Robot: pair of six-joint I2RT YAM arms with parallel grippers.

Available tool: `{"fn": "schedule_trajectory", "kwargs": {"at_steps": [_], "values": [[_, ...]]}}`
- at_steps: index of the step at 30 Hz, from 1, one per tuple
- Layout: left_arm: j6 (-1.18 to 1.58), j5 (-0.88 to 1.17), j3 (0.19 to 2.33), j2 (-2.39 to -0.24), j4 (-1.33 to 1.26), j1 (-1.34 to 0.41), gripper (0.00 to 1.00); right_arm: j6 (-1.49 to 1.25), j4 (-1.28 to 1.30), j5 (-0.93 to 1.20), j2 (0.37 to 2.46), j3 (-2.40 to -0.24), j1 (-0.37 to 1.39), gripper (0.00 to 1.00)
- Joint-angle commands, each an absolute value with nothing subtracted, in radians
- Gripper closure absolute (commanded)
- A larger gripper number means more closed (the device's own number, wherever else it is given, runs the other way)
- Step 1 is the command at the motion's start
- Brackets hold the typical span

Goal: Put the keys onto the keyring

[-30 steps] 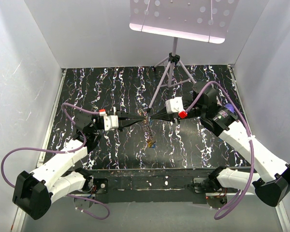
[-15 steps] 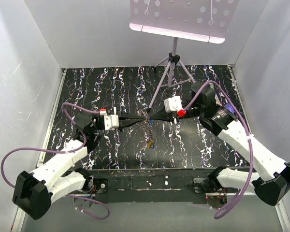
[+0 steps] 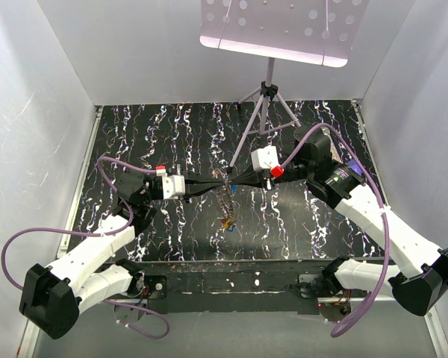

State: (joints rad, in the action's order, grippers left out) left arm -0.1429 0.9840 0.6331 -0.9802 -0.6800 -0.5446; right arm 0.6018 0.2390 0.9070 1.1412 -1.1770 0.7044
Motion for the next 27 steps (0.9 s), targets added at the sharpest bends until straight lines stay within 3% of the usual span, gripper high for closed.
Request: {"fn": "schedule_trajectory", "kwargs": {"at_steps": [1,27], "values": [[-0.164,0.956,0.689,-0.982,-0.649,-0.549,1.00,0.587,0.209,0.923,1.146,-1.233,0.732,0.99],[-0.183,0.951,0.715,-1.002,-0.574,-0.551,1.00,0.568,0.250,0.899,1.164,-1.266,0.749,0.99]]}}
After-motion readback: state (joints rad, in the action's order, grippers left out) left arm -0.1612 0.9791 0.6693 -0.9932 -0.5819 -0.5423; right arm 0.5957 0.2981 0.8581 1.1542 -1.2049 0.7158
